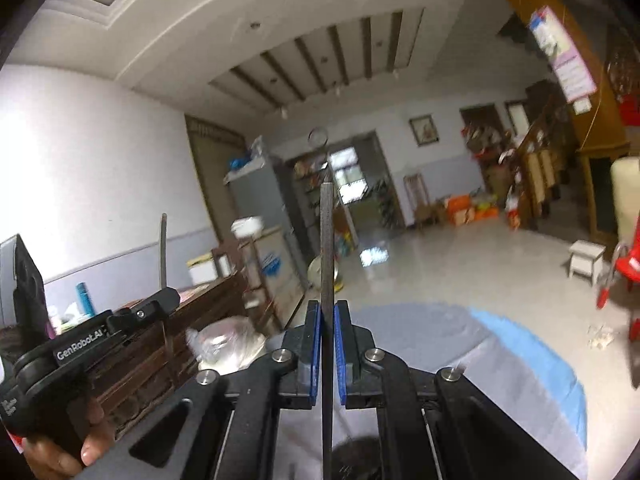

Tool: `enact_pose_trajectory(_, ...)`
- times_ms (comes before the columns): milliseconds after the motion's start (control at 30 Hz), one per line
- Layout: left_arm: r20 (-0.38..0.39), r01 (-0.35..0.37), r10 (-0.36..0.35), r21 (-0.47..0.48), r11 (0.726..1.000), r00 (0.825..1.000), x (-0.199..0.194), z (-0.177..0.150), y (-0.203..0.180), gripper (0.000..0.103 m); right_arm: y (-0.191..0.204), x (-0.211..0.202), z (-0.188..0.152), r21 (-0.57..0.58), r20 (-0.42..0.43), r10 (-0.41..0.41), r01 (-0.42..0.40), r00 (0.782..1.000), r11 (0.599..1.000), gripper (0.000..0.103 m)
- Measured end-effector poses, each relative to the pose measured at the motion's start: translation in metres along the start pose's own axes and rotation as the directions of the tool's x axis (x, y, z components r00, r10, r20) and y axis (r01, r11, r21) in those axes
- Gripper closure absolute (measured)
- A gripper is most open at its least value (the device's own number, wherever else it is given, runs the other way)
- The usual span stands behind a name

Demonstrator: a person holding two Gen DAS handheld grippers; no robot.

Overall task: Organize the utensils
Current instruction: 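Lift the chopstick with the right gripper and carry it over the grey cup, then lower the chopstick into the grey cup and open the right gripper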

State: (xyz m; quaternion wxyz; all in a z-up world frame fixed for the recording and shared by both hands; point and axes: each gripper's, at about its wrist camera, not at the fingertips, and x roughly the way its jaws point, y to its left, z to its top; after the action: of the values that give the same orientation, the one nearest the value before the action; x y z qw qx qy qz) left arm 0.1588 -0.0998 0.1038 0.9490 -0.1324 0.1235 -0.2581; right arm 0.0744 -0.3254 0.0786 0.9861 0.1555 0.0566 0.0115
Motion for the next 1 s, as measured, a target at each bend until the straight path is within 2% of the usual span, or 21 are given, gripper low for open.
enact_pose_trajectory(167, 0.025, -0.034, 0.035, -0.022, 0.999, 0.999, 0.031, -0.008, -0.011, 0.097, 0.003, 0.006, 0.004, -0.057, 0.084, -0.048, 0.053, 0.995, 0.997, 0.096)
enact_pose_trajectory(233, 0.039, -0.053, 0.054, -0.011, 0.999, 0.998, 0.037, -0.016, -0.017, 0.097, 0.002, 0.015, 0.001, -0.072, 0.086, -0.06, 0.067, 0.994, 0.995, 0.096)
enact_pose_trajectory(400, 0.034, -0.094, 0.094, -0.018, 0.995, 0.995, 0.059, -0.036, -0.021, 0.097, -0.013, 0.033, -0.014, -0.025, 0.048, -0.078, 0.08, 0.996, 0.997, 0.096)
enact_pose_trajectory(633, 0.011, -0.149, 0.148, 0.035, 0.988, 0.989, 0.077, -0.065, -0.026, 0.097, -0.022, 0.038, -0.031, -0.007, -0.007, -0.074, 0.074, 0.997, 0.997, 0.096)
enact_pose_trajectory(833, -0.029, -0.157, 0.159, 0.053, 0.986, 0.987, 0.08, -0.082, -0.027, 0.097, -0.036, 0.038, -0.043, 0.017, -0.069, -0.069, 0.07, 0.995, 0.997, 0.096)
enact_pose_trajectory(967, -0.051, -0.155, 0.159, 0.067, 0.986, 0.986, 0.073, -0.079, -0.029, 0.097, -0.043, 0.034, -0.044, 0.04, -0.115, -0.052, 0.056, 0.992, 0.998, 0.094)
enact_pose_trajectory(1000, -0.049, -0.152, 0.156, 0.077, 0.985, 0.987, 0.069, -0.078, -0.03, 0.092, -0.045, 0.032, -0.045, 0.04, -0.125, -0.05, 0.055, 0.991, 0.998, 0.094)
